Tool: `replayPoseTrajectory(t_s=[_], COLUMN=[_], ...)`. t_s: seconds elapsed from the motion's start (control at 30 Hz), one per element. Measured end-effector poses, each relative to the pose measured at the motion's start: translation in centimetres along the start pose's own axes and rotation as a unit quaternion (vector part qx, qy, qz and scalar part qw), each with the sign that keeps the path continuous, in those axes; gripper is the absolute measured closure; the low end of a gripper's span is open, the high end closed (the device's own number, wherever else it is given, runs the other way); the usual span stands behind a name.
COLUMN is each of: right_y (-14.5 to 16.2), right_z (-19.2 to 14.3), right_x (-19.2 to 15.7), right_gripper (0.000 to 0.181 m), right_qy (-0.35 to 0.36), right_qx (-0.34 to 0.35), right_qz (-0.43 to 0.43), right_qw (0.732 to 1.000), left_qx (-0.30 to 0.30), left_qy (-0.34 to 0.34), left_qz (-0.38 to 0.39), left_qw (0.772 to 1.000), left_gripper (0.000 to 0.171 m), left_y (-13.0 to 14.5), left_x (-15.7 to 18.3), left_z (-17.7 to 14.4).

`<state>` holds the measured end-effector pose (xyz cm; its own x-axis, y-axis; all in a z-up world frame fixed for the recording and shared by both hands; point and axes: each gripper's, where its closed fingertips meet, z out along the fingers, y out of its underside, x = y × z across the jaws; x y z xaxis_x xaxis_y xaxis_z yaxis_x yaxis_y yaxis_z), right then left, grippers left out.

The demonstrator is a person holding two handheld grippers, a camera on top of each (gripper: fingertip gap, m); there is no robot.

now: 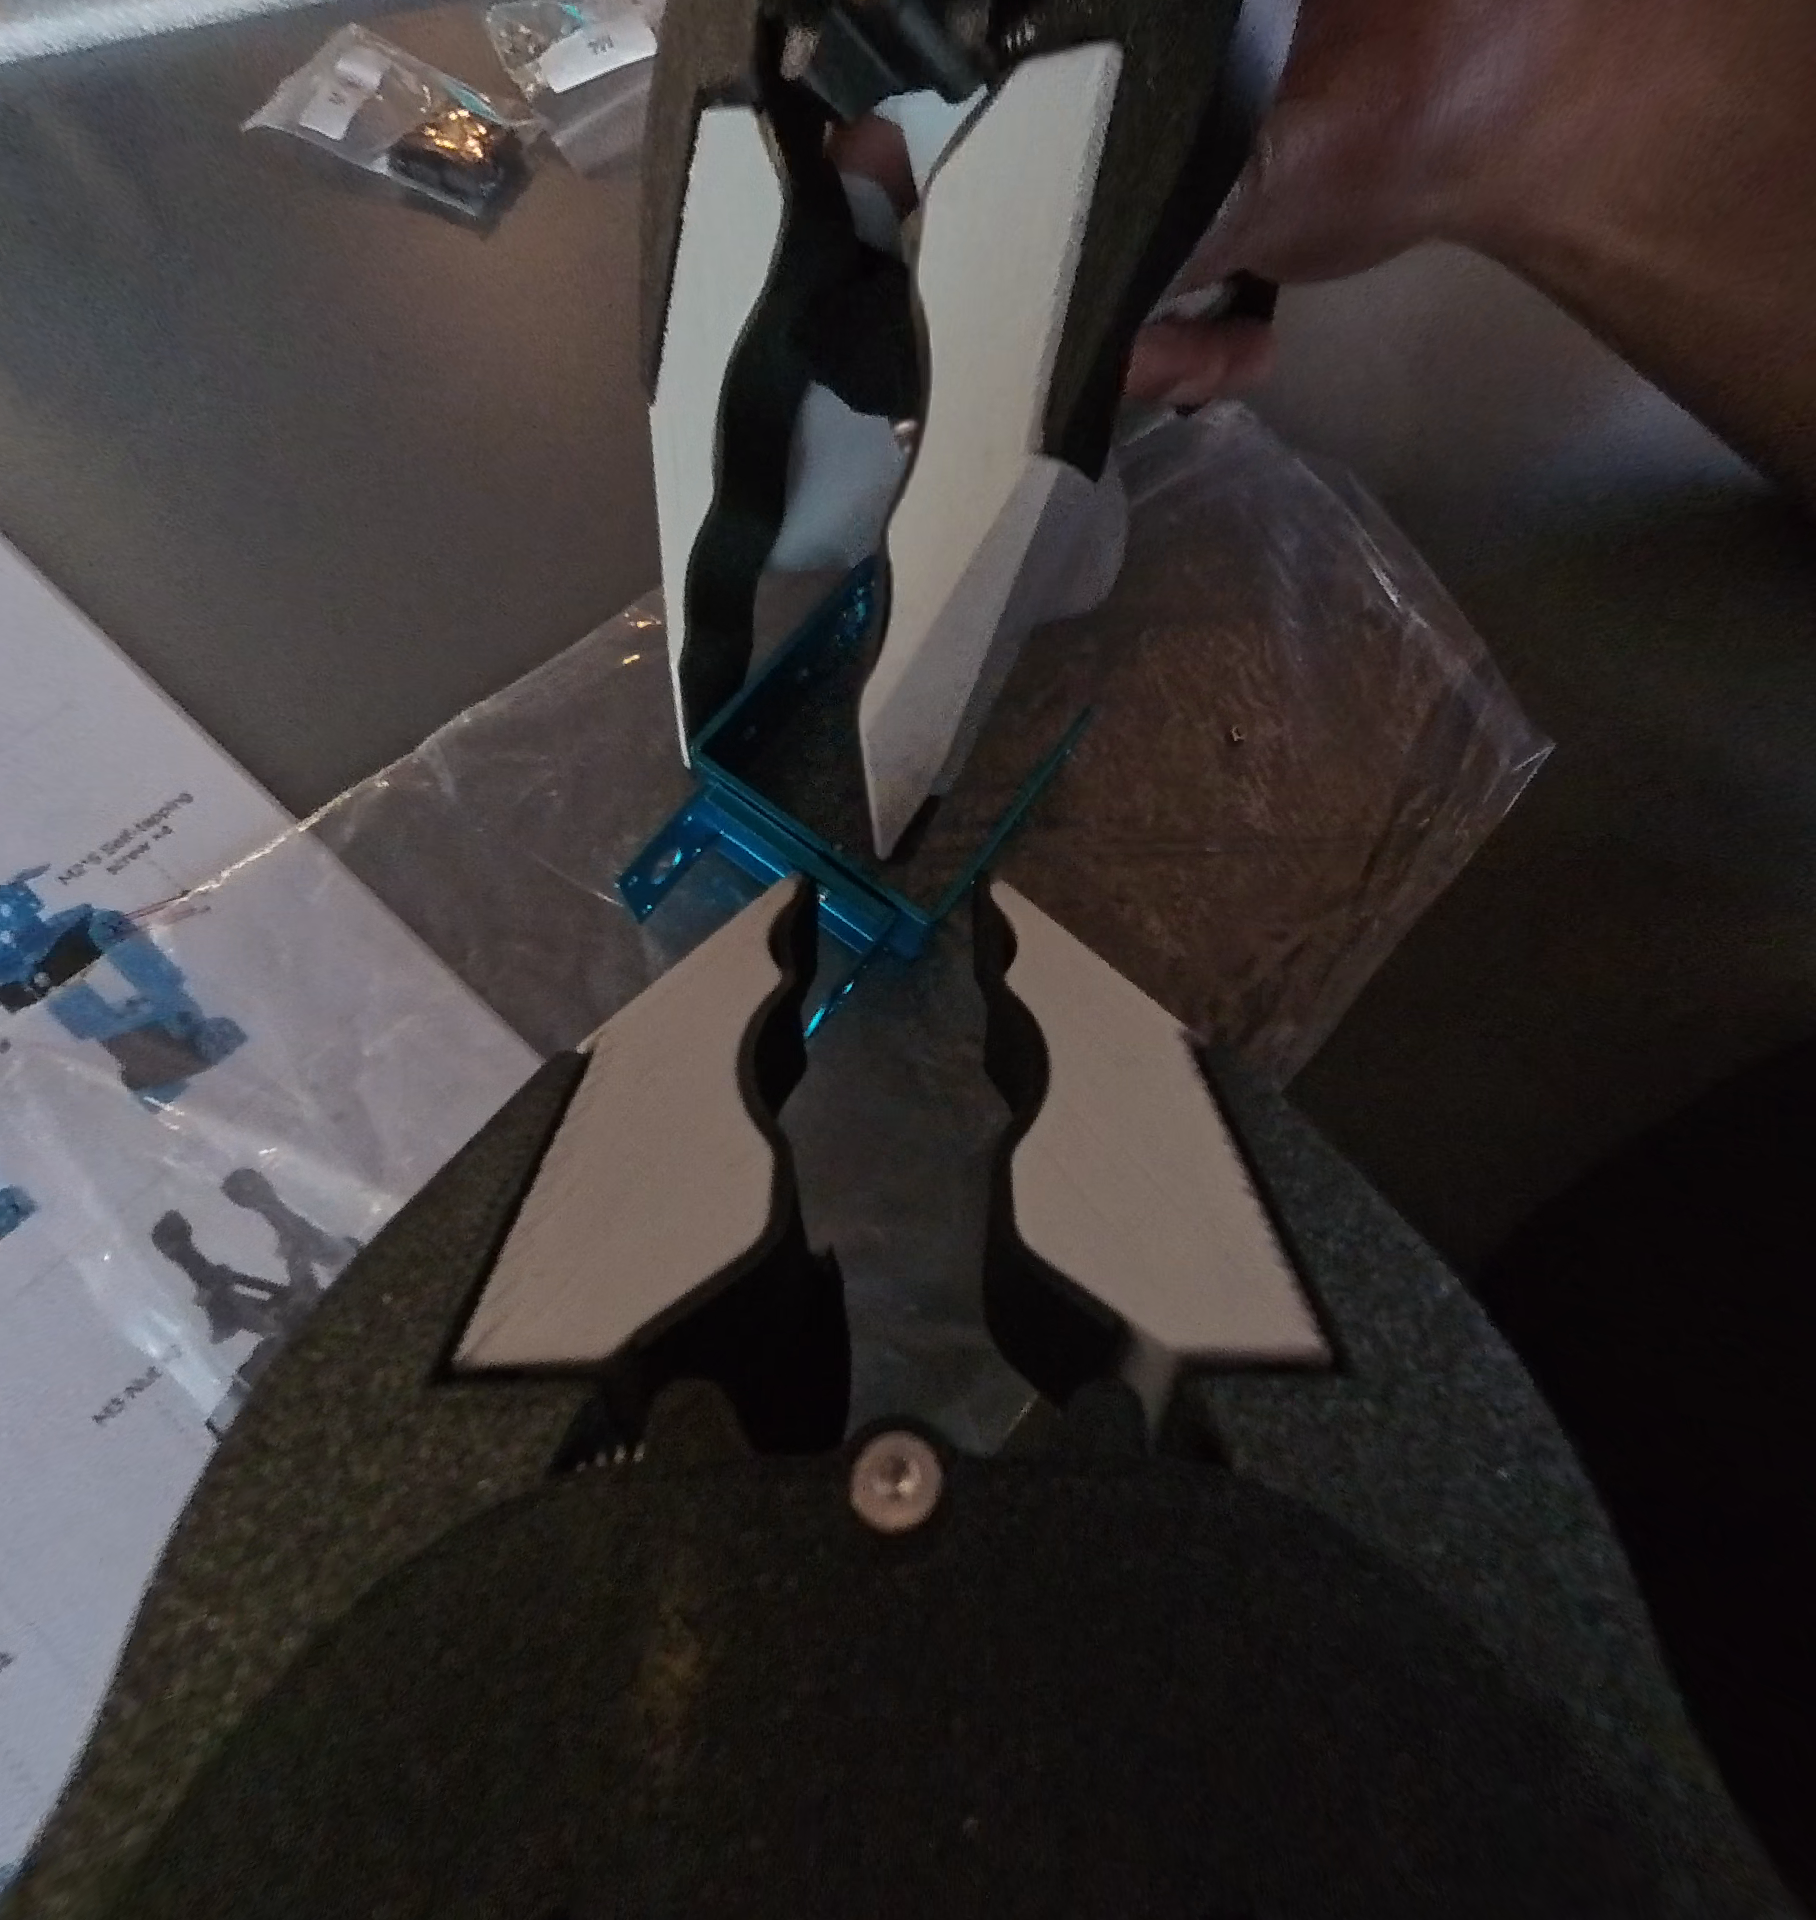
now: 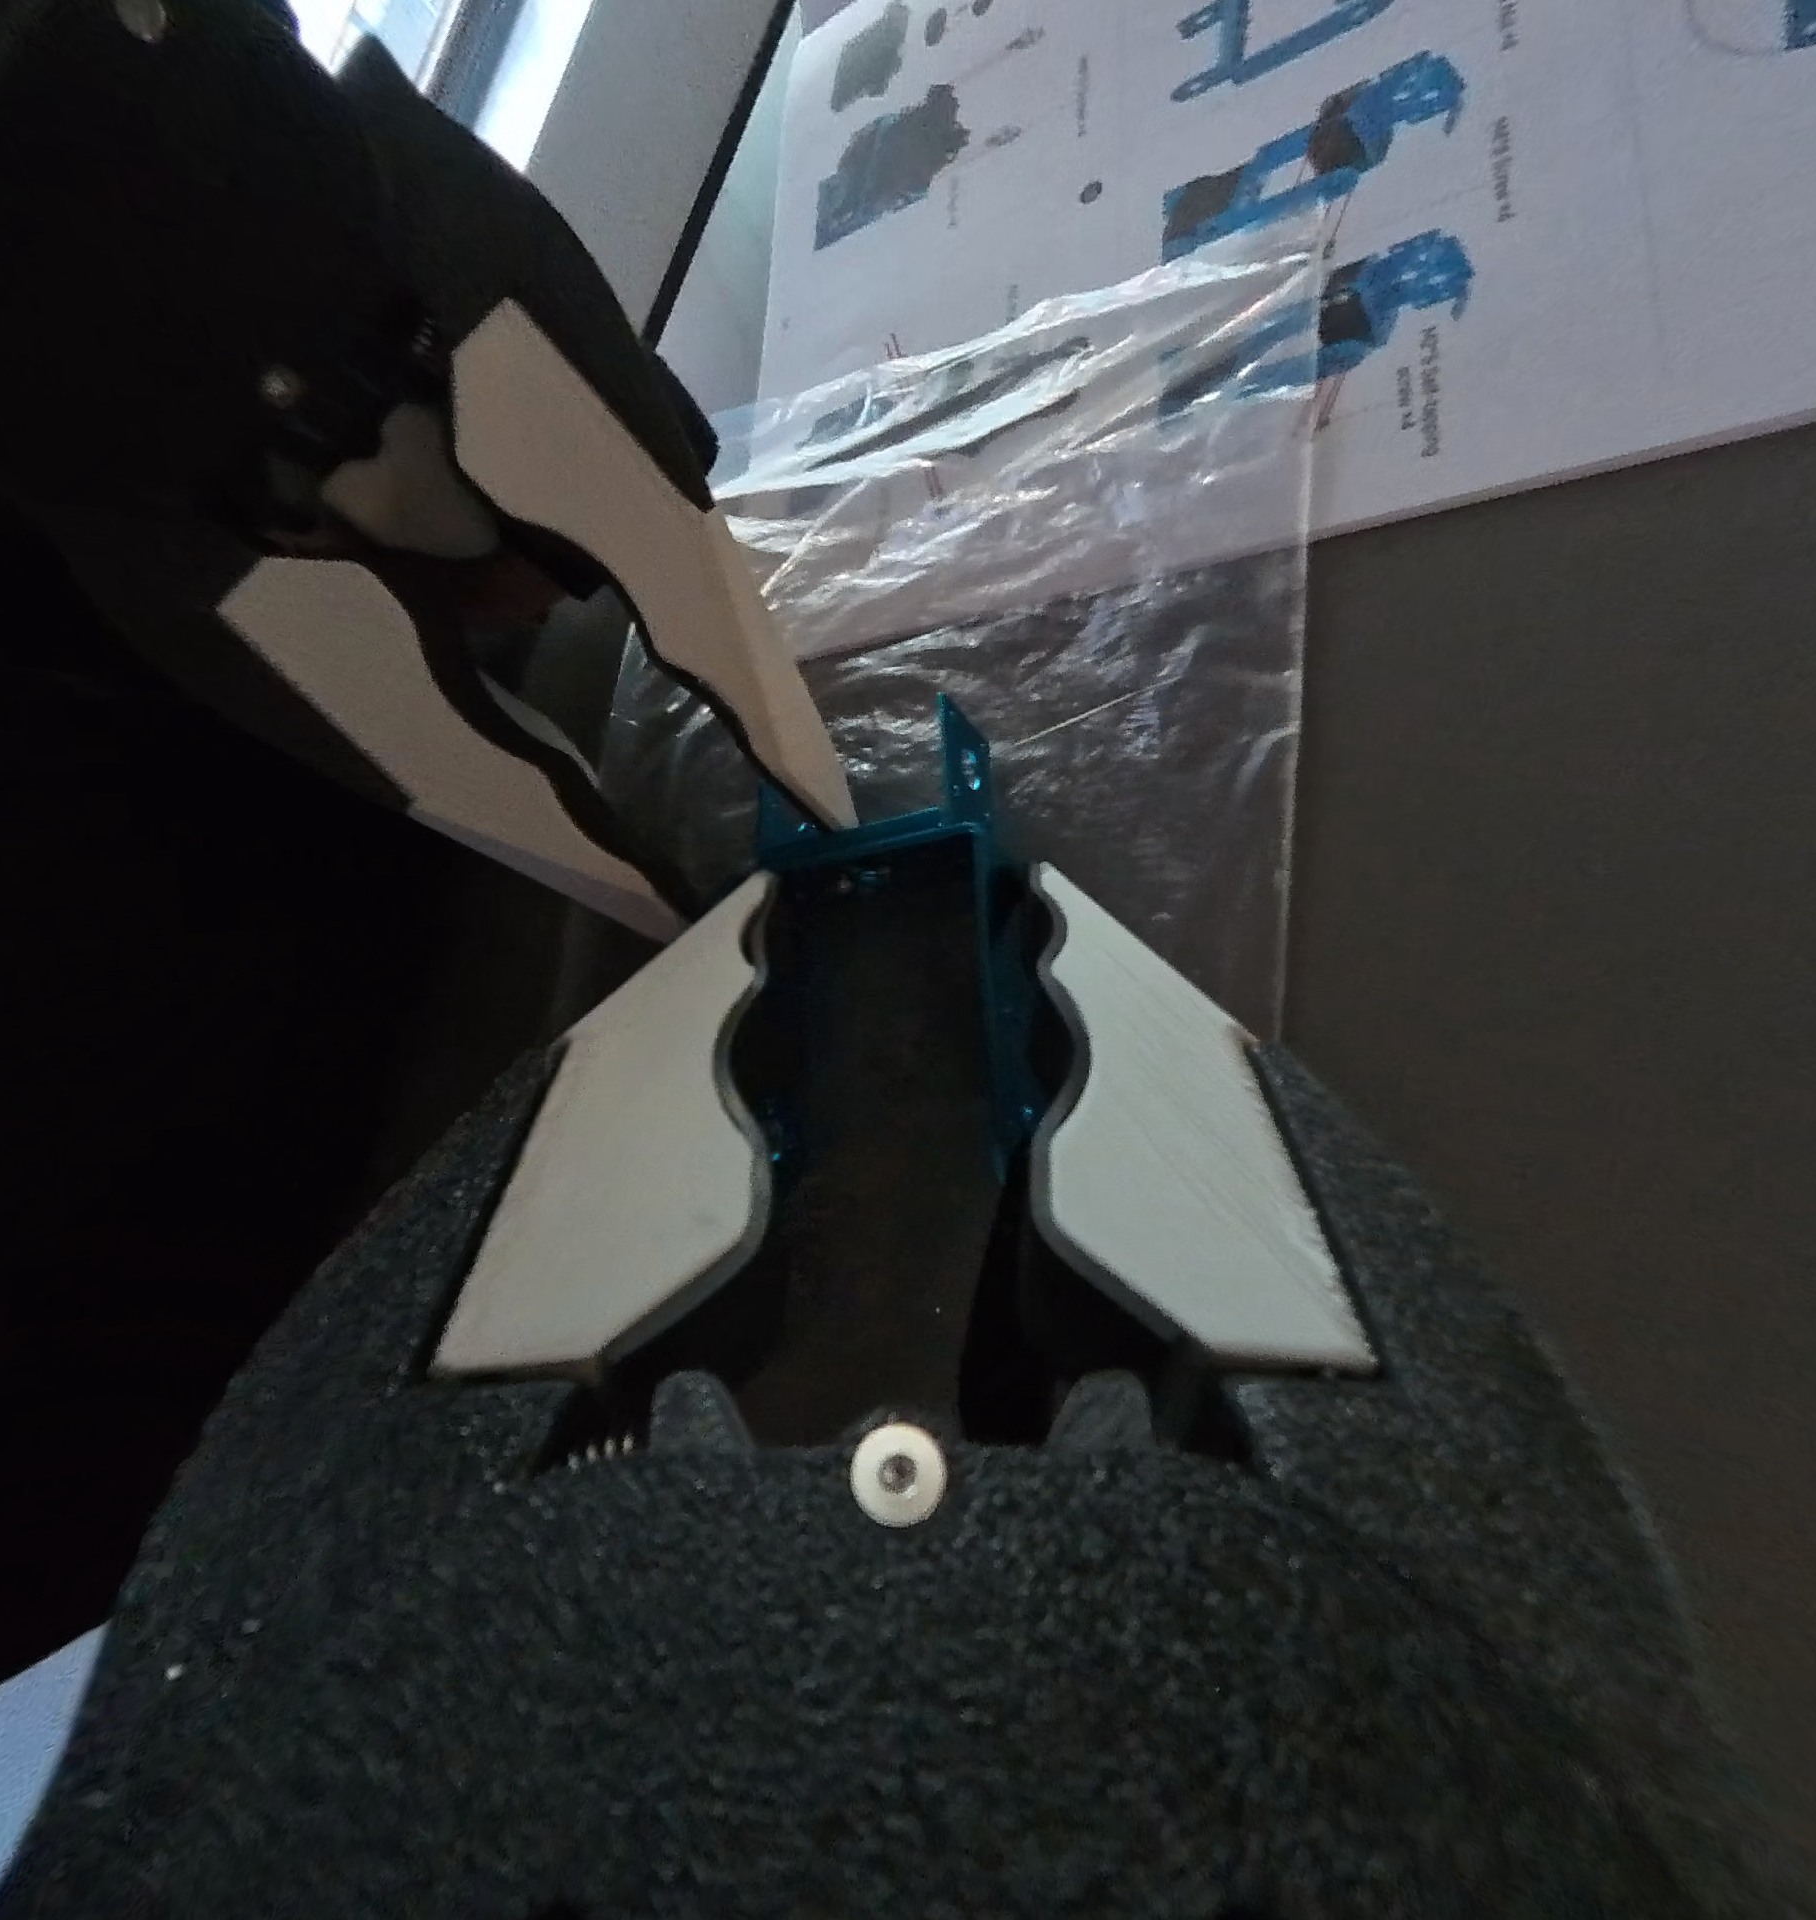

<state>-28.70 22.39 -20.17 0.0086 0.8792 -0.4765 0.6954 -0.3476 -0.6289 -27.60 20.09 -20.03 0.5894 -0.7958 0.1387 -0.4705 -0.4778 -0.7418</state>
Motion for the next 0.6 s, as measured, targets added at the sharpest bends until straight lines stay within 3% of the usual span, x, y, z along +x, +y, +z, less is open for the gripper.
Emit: replayPoseTrajectory(t_s=[0.2,0.33,0.47,0.6], right_y=[0.13,-0.01,0.00,0.10], right_z=[0.23,0.02,0.00,0.12], right_x=[0.52,0.61,0.23,0.62], right_gripper=[0.143,0.147,0.138,0.144], right_qy=[0.052,0.027,0.006,0.038], right_qx=[-0.026,-0.011,-0.006,-0.020], right_qz=[-0.041,-0.006,-0.001,-0.026], right_qw=[0.997,1.000,1.000,0.999], left_qx=[-0.003,-0.002,-0.002,-0.002], left_qy=[0.001,0.003,0.005,0.005], left_qz=[0.004,0.003,0.000,0.001], left_qw=[1.000,1.000,1.000,1.000], left_gripper=[0.143,0.143,0.143,0.143], left_y=[-0.02,0.00,-0.02,-0.01], left_x=[-0.01,0.00,0.00,0.02], left_z=[0.03,0.05,0.06,0.08])
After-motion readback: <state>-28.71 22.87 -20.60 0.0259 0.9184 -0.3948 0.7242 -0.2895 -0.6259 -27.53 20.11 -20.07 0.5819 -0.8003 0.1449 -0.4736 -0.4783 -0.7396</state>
